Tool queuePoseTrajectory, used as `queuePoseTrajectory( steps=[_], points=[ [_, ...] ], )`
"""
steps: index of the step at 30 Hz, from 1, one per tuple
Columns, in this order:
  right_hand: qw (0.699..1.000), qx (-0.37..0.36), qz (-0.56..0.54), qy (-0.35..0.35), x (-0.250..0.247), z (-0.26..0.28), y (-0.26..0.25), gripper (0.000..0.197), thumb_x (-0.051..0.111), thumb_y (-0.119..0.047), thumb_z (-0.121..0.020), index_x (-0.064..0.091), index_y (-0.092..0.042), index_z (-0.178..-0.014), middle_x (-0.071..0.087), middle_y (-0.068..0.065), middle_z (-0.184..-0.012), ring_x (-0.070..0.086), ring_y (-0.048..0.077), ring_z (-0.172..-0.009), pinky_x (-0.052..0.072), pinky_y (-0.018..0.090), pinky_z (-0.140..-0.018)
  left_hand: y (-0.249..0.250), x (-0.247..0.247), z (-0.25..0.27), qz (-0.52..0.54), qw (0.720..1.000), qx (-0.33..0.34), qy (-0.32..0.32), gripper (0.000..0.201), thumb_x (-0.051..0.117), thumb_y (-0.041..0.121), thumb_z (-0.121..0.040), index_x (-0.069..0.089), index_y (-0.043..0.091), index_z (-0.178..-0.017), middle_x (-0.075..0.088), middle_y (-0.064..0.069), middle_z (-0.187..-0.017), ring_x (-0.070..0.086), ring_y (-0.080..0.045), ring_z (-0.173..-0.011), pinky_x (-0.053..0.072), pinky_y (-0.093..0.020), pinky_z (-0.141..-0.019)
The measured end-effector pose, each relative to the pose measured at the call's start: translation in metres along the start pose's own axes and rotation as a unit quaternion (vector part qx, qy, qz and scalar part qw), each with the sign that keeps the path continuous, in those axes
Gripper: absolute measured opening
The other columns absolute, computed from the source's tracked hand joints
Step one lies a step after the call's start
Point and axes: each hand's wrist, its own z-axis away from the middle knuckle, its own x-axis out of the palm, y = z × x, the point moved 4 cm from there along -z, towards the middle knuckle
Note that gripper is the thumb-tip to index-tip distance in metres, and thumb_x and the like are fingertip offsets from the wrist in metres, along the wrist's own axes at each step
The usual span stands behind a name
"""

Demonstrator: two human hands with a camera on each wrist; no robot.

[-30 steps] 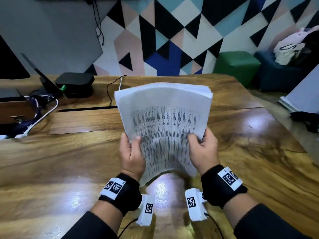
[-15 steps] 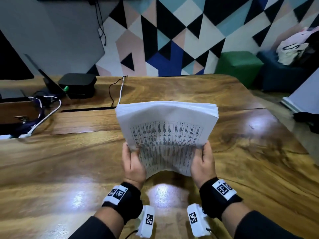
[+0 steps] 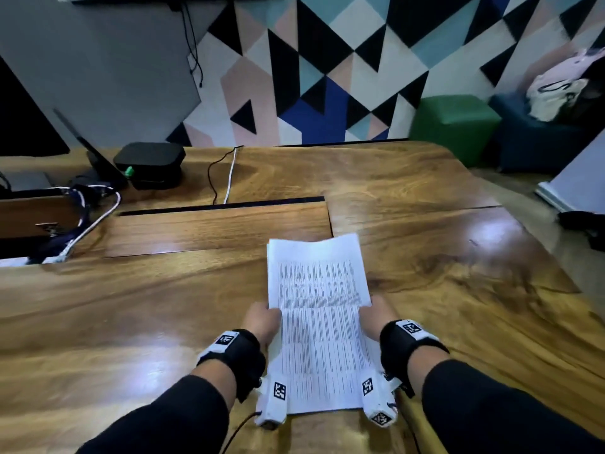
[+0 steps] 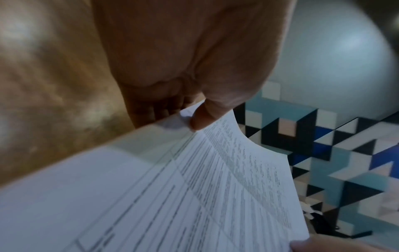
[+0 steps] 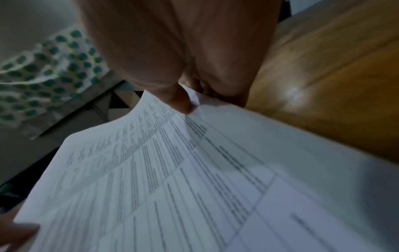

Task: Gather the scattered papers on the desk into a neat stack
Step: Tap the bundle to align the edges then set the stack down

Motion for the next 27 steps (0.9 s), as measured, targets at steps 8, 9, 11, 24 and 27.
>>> queuePoseTrajectory(
  steps=[8,9,11,24,27],
  points=[
    [0.996,0.061,0.057,0.017,0.010,-0.004,0.015,0.021,0.046,-0.013,-0.089,0.059,-0.006,-0.105,0.061,0.007,-0.092,0.057,0.026,-0.076,0.041,0.025,-0.062,-0.018,0.007,-0.006,-0.039,0.998,-0.020,0.052,0.036,0.051,0.003,-0.085,0.042,0.011,-0.051,0.044,-0.003,-0.054,0.045,-0.023,-0.056,0.032,-0.025,-0.053],
    [0.996,0.063,0.065,0.024,0.009,-0.004,0.015,0.024,0.048,-0.018,-0.087,0.060,-0.007,-0.104,0.063,0.006,-0.093,0.058,0.026,-0.074,0.040,0.024,-0.056,-0.020,0.005,-0.008,-0.054,0.997,-0.014,0.058,0.036,0.051,0.006,-0.084,0.040,0.013,-0.051,0.041,-0.004,-0.054,0.041,-0.022,-0.055,0.030,-0.025,-0.054],
    [0.993,0.066,0.095,0.038,0.005,-0.003,0.017,0.032,0.050,-0.029,-0.081,0.063,-0.009,-0.103,0.067,0.007,-0.098,0.060,0.025,-0.071,0.037,0.023,-0.051,-0.022,0.001,-0.009,-0.075,0.996,-0.007,0.055,0.027,0.051,0.011,-0.082,0.044,0.014,-0.056,0.043,-0.006,-0.061,0.041,-0.021,-0.057,0.029,-0.025,-0.057],
    [0.994,0.073,0.083,0.009,-0.004,0.030,0.022,0.020,0.047,-0.021,-0.090,0.060,-0.010,-0.078,0.056,0.000,-0.067,0.051,0.014,-0.055,0.033,0.021,-0.045,-0.035,-0.005,0.007,-0.054,0.998,-0.017,0.010,0.025,0.043,0.001,-0.086,0.056,0.007,-0.066,0.055,-0.010,-0.070,0.045,-0.023,-0.063,0.035,-0.027,-0.060],
    [0.993,0.073,0.095,0.014,-0.003,0.036,0.021,0.021,0.046,-0.023,-0.093,0.053,-0.009,-0.078,0.050,-0.001,-0.064,0.047,0.013,-0.054,0.030,0.022,-0.045,-0.036,0.001,0.012,-0.046,0.999,-0.015,0.017,0.034,0.040,-0.005,-0.085,0.036,0.011,-0.055,0.036,-0.004,-0.057,0.030,-0.020,-0.054,0.023,-0.027,-0.053]
  ],
)
